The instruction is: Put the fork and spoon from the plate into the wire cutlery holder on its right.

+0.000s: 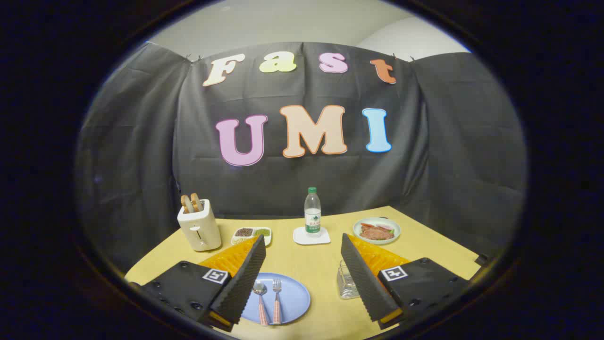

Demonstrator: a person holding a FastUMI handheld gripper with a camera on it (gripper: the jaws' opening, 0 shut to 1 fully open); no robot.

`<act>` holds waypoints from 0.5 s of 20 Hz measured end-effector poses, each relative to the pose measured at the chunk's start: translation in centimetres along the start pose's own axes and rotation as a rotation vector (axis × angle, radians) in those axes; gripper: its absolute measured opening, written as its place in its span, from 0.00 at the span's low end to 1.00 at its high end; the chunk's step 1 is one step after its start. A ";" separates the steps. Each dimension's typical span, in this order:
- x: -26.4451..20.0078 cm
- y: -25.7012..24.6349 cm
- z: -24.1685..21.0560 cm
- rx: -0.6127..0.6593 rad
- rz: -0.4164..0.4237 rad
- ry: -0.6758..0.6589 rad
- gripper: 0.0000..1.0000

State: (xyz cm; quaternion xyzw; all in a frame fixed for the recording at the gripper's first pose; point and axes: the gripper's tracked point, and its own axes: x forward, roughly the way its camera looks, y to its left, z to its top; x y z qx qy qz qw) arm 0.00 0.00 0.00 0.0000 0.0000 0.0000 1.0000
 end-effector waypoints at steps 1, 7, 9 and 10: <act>0.1 0.1 0.0 -0.001 0.001 0.003 1.00; 0.7 0.5 -0.5 -0.020 0.023 0.019 1.00; 0.6 0.6 -1.3 -0.006 0.034 0.040 1.00; 0.5 0.5 -1.8 -0.003 0.042 0.056 1.00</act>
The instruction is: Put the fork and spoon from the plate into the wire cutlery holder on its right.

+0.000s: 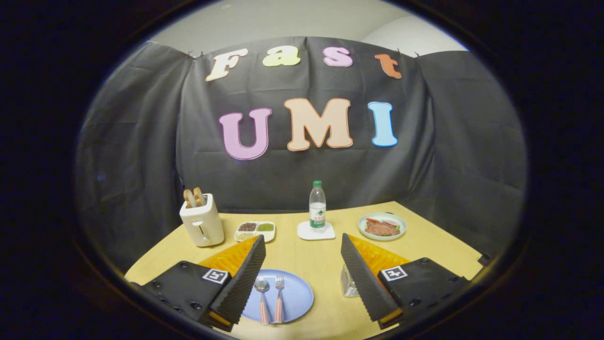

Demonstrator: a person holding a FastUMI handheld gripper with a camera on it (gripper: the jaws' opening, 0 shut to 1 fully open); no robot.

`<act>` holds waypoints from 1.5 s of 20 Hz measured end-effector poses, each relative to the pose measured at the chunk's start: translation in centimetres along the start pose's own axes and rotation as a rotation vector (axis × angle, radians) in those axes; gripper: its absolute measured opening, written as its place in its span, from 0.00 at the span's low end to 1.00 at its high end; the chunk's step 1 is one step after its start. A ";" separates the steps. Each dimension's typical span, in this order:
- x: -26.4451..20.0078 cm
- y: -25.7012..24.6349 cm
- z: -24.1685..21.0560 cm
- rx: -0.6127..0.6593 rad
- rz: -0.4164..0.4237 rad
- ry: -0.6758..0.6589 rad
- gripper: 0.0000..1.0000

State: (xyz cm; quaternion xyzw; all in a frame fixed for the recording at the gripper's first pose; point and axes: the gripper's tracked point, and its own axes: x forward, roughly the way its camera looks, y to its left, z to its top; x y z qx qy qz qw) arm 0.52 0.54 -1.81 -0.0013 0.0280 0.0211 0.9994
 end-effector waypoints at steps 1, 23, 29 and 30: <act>-0.1 0.0 -0.3 0.000 0.006 0.011 1.00; 4.5 2.5 -17.9 -0.141 0.223 0.416 1.00; 5.7 2.7 -20.8 -0.249 0.245 0.477 1.00; 5.7 2.7 -21.3 -0.265 0.244 0.482 0.99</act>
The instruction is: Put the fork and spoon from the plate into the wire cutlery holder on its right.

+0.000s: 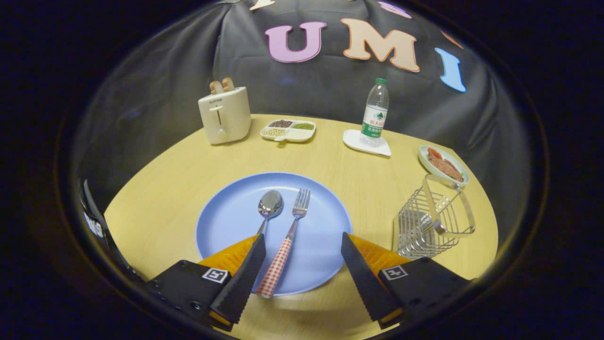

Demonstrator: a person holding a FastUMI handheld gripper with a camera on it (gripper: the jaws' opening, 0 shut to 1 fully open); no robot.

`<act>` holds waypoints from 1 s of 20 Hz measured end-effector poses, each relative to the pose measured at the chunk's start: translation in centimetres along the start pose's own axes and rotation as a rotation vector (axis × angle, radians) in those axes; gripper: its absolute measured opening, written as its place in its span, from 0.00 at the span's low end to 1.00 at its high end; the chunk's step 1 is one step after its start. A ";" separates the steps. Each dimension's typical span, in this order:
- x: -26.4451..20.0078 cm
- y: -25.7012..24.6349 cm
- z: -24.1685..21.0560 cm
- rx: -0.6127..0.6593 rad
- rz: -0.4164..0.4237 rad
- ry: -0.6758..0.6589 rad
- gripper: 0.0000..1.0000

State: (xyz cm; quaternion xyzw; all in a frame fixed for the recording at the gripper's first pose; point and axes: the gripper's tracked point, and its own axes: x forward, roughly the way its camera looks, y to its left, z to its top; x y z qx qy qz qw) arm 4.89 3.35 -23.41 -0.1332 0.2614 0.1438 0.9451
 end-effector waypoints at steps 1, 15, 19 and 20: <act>0.2 0.1 -0.2 -0.007 0.004 0.010 0.99; 0.7 3.4 -3.0 0.060 0.043 0.086 0.31; 0.5 2.7 -3.1 0.060 0.011 0.107 0.14; 0.2 2.3 -3.2 0.065 -0.007 0.115 0.14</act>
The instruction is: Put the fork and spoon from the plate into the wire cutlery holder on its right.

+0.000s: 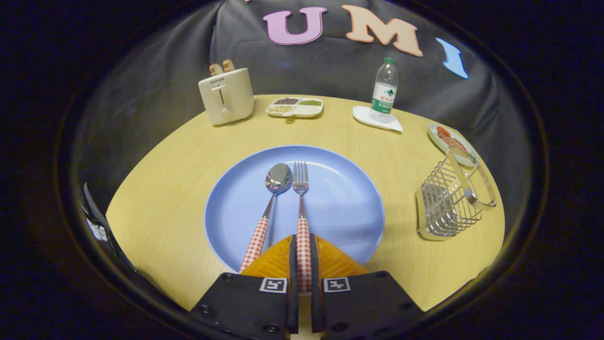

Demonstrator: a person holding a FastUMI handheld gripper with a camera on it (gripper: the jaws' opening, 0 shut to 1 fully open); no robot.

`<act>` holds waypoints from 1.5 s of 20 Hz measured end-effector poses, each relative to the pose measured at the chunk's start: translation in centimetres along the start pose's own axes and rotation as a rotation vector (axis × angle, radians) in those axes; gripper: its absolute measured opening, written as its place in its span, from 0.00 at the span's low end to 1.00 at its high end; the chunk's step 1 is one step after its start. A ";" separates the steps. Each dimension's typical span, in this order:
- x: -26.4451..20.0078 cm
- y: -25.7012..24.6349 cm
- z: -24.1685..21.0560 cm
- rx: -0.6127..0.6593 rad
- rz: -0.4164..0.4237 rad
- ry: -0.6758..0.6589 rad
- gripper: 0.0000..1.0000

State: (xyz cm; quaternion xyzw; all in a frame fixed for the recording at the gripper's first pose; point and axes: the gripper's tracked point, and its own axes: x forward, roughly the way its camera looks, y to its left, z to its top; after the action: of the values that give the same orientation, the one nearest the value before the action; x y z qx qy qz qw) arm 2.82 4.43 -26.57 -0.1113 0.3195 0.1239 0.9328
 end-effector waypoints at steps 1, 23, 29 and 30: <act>0.2 0.0 0.1 0.012 0.005 0.005 0.12; -12.0 -11.3 8.0 0.088 -0.119 -0.021 0.07; -13.5 -16.2 7.6 0.101 -0.167 0.065 0.07; -13.6 -16.7 7.2 0.105 -0.163 0.103 0.07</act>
State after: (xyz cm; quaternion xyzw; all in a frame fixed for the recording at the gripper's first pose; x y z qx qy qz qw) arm 1.55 -11.40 -10.39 -0.0941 0.3632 0.0248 0.9266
